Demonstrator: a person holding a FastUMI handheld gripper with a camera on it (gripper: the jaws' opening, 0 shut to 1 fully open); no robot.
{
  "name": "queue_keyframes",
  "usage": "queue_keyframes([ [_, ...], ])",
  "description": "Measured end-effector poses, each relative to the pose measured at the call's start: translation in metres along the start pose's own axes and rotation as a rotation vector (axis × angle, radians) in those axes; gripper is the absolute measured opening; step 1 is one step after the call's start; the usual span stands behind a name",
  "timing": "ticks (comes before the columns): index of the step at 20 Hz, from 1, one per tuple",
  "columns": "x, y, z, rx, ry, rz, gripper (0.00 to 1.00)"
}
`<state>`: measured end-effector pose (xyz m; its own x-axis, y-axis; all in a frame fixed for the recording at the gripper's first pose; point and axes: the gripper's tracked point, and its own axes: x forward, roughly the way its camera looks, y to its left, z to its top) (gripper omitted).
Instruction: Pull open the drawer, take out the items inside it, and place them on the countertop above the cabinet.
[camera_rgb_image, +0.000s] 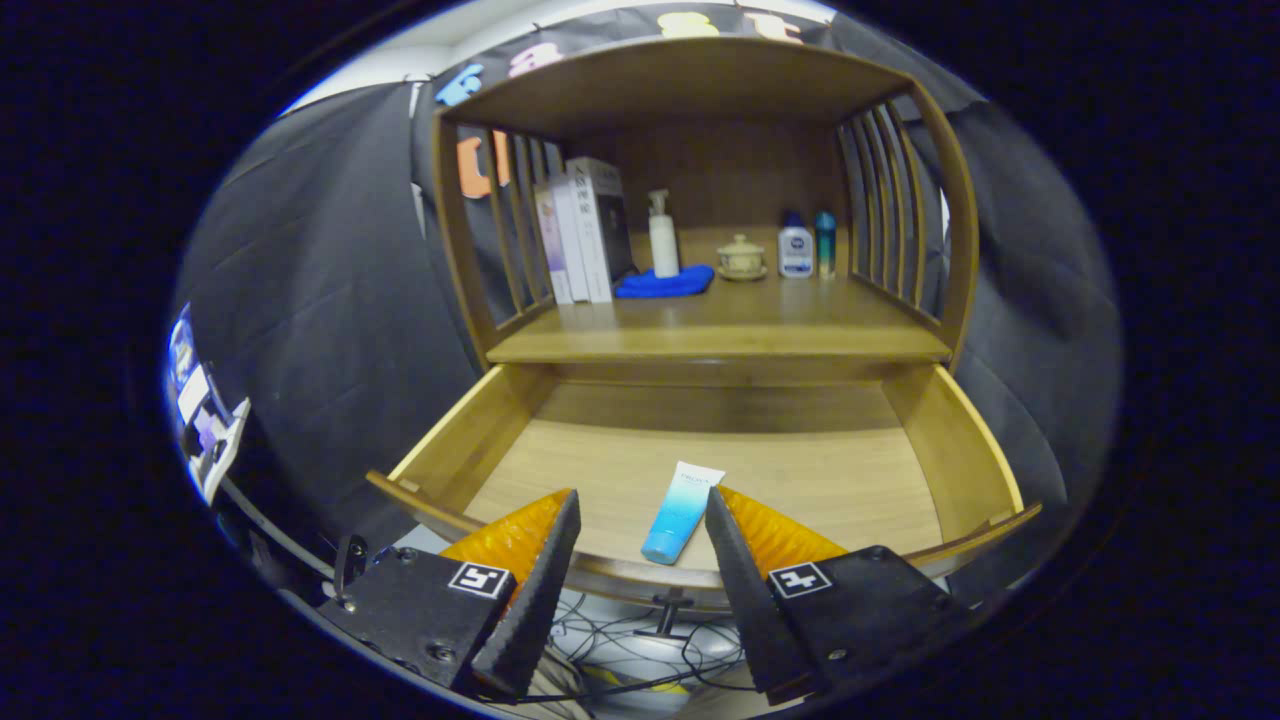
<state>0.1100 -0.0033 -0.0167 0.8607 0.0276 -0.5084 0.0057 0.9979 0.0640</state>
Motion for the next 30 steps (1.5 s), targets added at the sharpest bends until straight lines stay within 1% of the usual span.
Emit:
queue_keyframes([
  [1, 0.008, 0.0, -0.001, 0.011, 0.056, 0.011, 0.8],
  [3, 0.027, -0.002, -0.004, 0.026, 0.166, 0.005, 0.8],
  [5, 0.041, -0.008, -0.02, 0.046, 0.322, -0.041, 0.8],
  [6, 0.047, -0.01, -0.024, 0.064, 0.373, -0.047, 0.8],
  [9, 0.065, -0.014, -0.03, 0.085, 0.462, -0.083, 0.8],
  [13, 0.086, -0.02, -0.041, 0.077, 0.568, -0.137, 0.8],
  [15, 0.097, -0.02, -0.044, 0.084, 0.615, -0.147, 0.8],
  [17, 0.104, -0.023, -0.045, 0.091, 0.642, -0.166, 0.8],
  [20, 0.109, -0.025, -0.053, 0.12, 0.689, -0.177, 0.76],
  [21, 0.111, -0.028, -0.056, 0.138, 0.694, -0.196, 0.76],
  [23, 0.11, -0.031, -0.06, 0.173, 0.713, -0.205, 0.75],
  [25, 0.112, -0.032, -0.059, 0.172, 0.701, -0.212, 0.75],
  [27, 0.112, -0.032, -0.058, 0.154, 0.692, -0.239, 0.68],
  [30, 0.115, -0.031, -0.06, 0.139, 0.675, -0.238, 0.55],
])
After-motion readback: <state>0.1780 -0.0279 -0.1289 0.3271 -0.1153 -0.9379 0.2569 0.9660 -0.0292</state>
